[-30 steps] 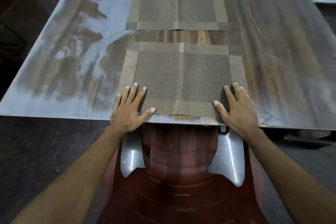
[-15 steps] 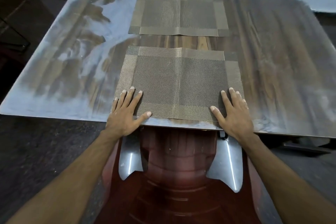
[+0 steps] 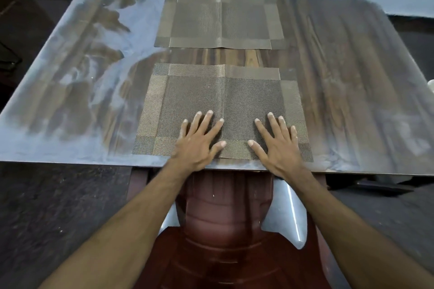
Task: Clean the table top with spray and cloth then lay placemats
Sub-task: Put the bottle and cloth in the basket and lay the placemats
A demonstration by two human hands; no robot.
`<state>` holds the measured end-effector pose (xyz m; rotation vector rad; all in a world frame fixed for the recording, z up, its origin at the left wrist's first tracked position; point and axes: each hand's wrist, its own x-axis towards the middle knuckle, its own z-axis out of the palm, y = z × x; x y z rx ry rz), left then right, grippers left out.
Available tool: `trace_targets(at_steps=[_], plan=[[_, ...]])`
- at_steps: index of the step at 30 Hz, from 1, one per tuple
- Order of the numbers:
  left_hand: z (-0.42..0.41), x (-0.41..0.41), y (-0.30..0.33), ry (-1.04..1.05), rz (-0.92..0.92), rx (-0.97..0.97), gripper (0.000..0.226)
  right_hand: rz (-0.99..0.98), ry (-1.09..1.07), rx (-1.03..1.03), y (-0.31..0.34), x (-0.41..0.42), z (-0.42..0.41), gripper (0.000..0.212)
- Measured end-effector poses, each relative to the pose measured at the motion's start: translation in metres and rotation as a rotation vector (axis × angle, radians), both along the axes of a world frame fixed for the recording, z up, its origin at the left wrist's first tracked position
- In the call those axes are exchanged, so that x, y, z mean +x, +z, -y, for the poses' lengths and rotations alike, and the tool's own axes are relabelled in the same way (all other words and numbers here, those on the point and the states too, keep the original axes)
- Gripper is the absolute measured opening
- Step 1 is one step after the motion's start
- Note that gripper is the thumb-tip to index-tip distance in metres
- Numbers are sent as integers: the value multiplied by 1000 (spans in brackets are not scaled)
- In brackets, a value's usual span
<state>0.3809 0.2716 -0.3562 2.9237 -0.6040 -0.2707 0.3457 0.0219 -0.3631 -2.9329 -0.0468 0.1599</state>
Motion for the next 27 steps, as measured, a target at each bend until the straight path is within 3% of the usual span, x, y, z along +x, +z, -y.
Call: trace_targets(at_steps=[9,18,27], plan=[[3,-1,-3,99,-43,-11,68,10,-34,-41,-1,0,8,83],[-41,1,3,347,-155,20,100,0,-77,23,-1,-3,25,89],[-58,1,3,418,-159,-9,106,7,-70,23,-2,-1,25,89]])
